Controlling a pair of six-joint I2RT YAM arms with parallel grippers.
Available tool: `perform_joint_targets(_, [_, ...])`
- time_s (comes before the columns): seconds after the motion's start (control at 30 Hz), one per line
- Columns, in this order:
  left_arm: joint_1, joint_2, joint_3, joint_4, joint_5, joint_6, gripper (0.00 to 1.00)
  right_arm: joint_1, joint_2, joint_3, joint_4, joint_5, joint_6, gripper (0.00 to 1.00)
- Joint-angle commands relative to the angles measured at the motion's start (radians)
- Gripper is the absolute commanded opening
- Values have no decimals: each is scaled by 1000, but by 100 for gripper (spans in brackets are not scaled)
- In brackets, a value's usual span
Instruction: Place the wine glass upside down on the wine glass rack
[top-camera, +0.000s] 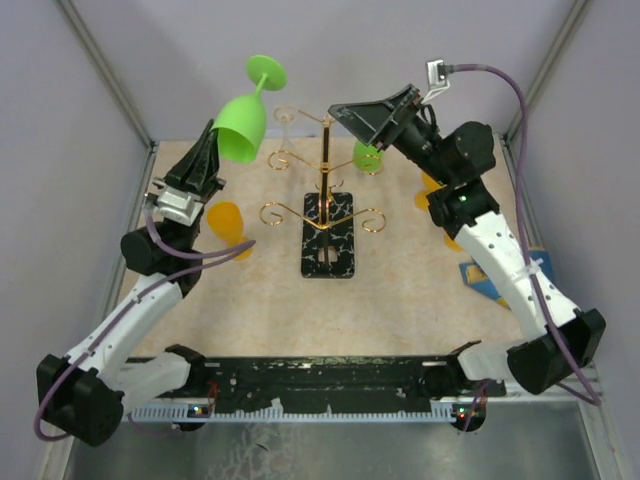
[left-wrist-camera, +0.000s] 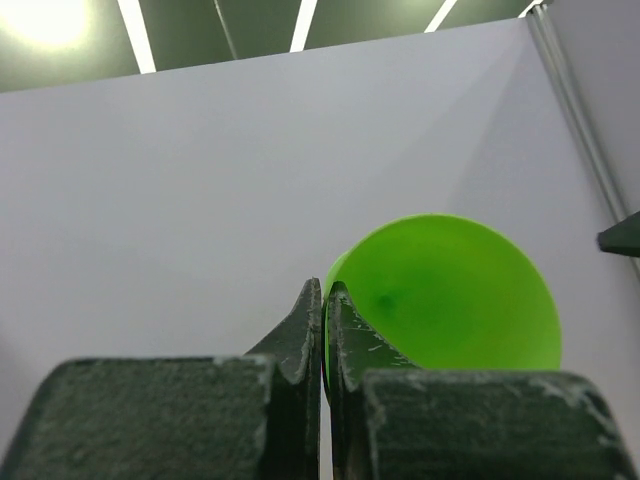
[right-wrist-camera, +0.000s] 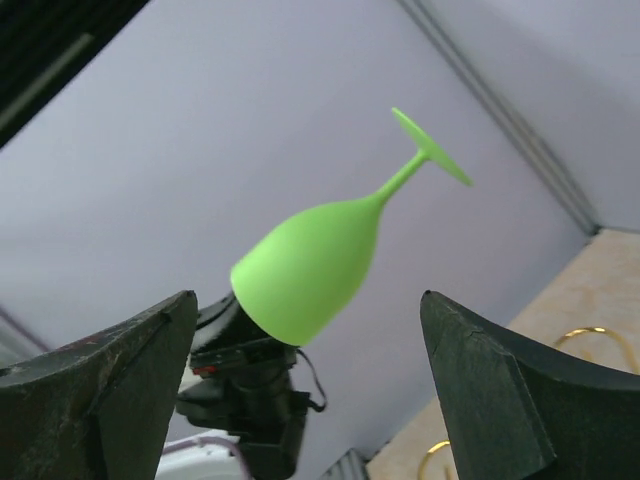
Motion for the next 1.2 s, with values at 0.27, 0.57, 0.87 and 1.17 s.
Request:
perform_joint_targets(0.27, [-147,88,-78,303,-39,-30,0,6,111,-86,421,-144,346,86])
perform_joint_targets(0.57, [-239,109,-119,391,-94,31,0,22,169,-71,473,-132,359,82])
perform_joint_targets(0.87, [-290,121,-122,418,-103,60,0,48,204,-43,458,-134,339,77])
perform_joint_targets(1.17, [-310,140,-128,443,-120,57,0,49,213,-24,468,-144,342,68])
